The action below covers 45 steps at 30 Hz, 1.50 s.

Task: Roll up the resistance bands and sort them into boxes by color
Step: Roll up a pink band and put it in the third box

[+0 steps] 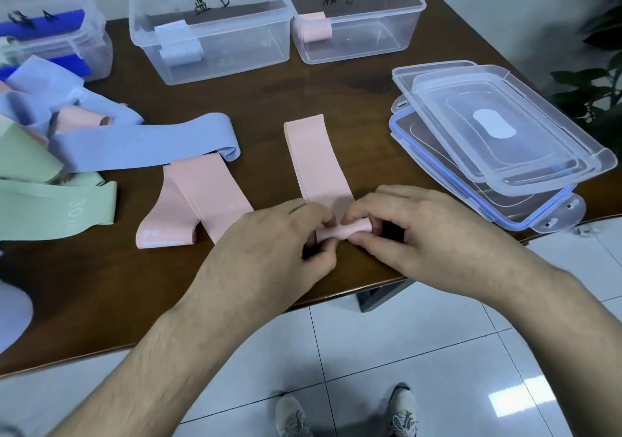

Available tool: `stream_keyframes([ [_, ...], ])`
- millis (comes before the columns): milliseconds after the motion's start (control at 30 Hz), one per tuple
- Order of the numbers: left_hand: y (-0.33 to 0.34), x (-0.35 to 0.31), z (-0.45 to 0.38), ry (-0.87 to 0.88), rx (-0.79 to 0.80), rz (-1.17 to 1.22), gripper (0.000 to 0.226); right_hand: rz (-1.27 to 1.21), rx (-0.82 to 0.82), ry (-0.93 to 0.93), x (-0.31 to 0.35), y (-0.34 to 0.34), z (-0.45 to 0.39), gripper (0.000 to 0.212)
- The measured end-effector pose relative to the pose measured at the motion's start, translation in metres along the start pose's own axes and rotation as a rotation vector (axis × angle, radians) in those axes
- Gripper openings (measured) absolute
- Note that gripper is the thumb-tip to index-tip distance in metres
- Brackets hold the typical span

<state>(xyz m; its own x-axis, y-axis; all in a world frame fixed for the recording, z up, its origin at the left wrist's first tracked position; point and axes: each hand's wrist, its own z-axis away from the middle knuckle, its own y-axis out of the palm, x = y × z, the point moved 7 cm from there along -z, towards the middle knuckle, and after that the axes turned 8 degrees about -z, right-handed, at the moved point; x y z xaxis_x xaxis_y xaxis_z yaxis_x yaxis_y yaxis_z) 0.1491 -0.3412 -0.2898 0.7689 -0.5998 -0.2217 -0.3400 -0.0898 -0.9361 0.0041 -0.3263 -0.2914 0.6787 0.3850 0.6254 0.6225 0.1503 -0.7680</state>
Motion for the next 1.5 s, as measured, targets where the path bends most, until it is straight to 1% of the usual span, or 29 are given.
stream_keyframes([
  [267, -0.004, -0.004, 0.009, 0.018, 0.028, -0.005, 0.019, -0.056, 0.040, 0.033, 0.002, 0.002, 0.004, 0.007],
  [367, -0.002, -0.002, 0.008, 0.009, 0.032, 0.015, 0.016, -0.062, 0.042, 0.049, -0.001, 0.003, 0.002, 0.008],
  [433, 0.000, 0.000, 0.007, 0.002, 0.032, 0.021, 0.014, -0.049, 0.021, 0.035, 0.000, 0.002, 0.002, 0.012],
  [500, 0.001, 0.001, 0.007, -0.005, 0.036, 0.019, 0.013, -0.040, -0.024, 0.000, 0.002, -0.001, 0.002, 0.021],
  [567, 0.001, 0.003, 0.006, -0.018, 0.048, 0.028, 0.017, -0.042, -0.054, -0.038, 0.005, -0.002, 0.003, 0.026],
  [667, 0.002, 0.005, 0.006, -0.036, 0.071, 0.049, 0.021, -0.070, -0.050, -0.059, 0.009, 0.001, 0.002, 0.017],
  [767, -0.001, 0.003, 0.006, -0.012, 0.018, 0.036, 0.017, -0.098, -0.054, -0.024, 0.004, 0.003, -0.001, 0.013],
  [900, -0.004, 0.004, 0.008, -0.025, -0.015, 0.046, 0.014, -0.111, -0.022, 0.022, -0.005, 0.004, -0.006, 0.013],
  [1000, -0.002, 0.007, 0.008, -0.027, -0.018, 0.080, 0.013, -0.097, -0.014, 0.019, -0.004, 0.004, -0.007, 0.013],
  [1100, -0.002, 0.009, 0.006, -0.048, -0.007, 0.070, 0.012, -0.045, -0.040, -0.035, 0.001, 0.001, -0.006, 0.023],
  [1167, -0.004, 0.010, 0.004, -0.065, 0.000, 0.065, 0.012, -0.039, -0.052, -0.053, 0.001, 0.000, -0.007, 0.026],
  [1267, -0.003, 0.010, 0.001, -0.076, 0.024, 0.040, 0.017, -0.051, -0.058, -0.049, -0.003, 0.002, -0.009, 0.022],
  [1433, -0.007, 0.006, -0.003, -0.052, -0.005, 0.010, 0.018, -0.058, -0.040, -0.026, -0.007, 0.002, -0.014, 0.018],
  [1500, -0.004, 0.007, -0.005, -0.060, 0.024, 0.012, 0.018, -0.056, -0.028, -0.003, -0.009, 0.002, -0.015, 0.018],
])
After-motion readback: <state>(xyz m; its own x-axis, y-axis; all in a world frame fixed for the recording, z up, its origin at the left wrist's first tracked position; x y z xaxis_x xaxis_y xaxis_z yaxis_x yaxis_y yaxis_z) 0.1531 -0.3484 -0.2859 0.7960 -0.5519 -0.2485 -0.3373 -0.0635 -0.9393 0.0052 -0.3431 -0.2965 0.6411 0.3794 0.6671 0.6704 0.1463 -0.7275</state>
